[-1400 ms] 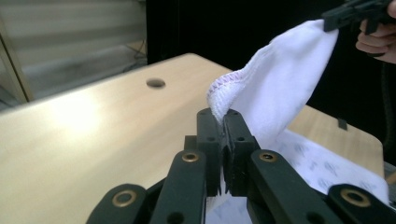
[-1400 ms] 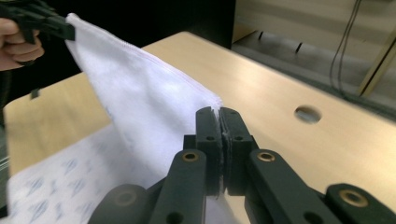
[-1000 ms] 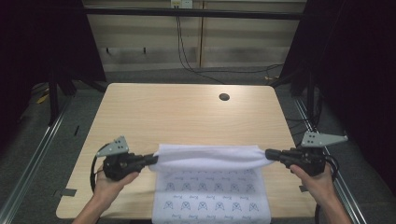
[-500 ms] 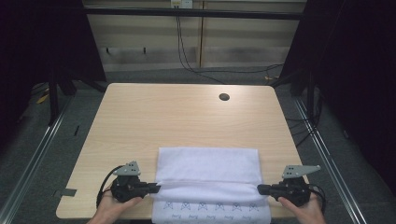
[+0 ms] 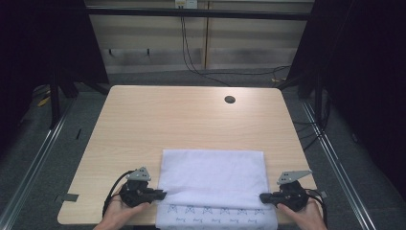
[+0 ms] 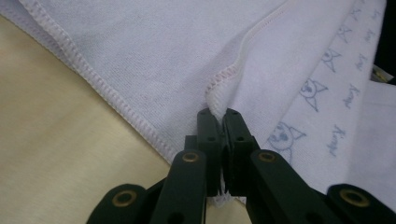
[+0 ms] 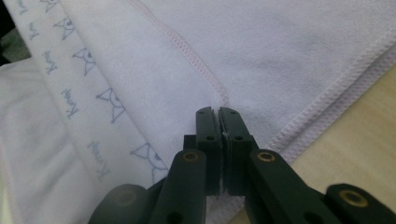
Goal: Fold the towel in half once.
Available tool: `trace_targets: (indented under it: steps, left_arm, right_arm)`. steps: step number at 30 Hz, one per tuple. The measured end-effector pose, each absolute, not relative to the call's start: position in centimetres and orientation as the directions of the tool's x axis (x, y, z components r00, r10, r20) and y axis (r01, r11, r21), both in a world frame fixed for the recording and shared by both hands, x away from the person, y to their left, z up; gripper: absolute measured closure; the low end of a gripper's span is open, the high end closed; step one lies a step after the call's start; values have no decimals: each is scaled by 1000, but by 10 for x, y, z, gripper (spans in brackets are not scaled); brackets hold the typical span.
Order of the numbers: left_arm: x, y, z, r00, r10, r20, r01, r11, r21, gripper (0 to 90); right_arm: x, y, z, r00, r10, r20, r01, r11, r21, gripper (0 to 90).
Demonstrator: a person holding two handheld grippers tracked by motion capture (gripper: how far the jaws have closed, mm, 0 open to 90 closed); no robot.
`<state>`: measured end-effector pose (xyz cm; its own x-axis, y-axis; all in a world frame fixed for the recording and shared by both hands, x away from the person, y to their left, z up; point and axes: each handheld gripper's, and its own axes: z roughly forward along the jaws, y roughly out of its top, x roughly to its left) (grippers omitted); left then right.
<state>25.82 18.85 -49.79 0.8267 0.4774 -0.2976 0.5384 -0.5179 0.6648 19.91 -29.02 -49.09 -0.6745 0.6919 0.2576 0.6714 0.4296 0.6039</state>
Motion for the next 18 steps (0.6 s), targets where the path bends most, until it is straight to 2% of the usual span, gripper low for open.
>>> trace_targets:
  steps: [11,18]
  left_arm:
    - [321,185,-501,792,551,-261,554,-471,686,876]
    - [357,186,-502,761,601,-243,571,-443,691,876]
  right_arm:
    - [239,-282,-493,-652,725,222,667,410,622,876]
    - [288,-278,-494,-623,757,197,674,392,626,876]
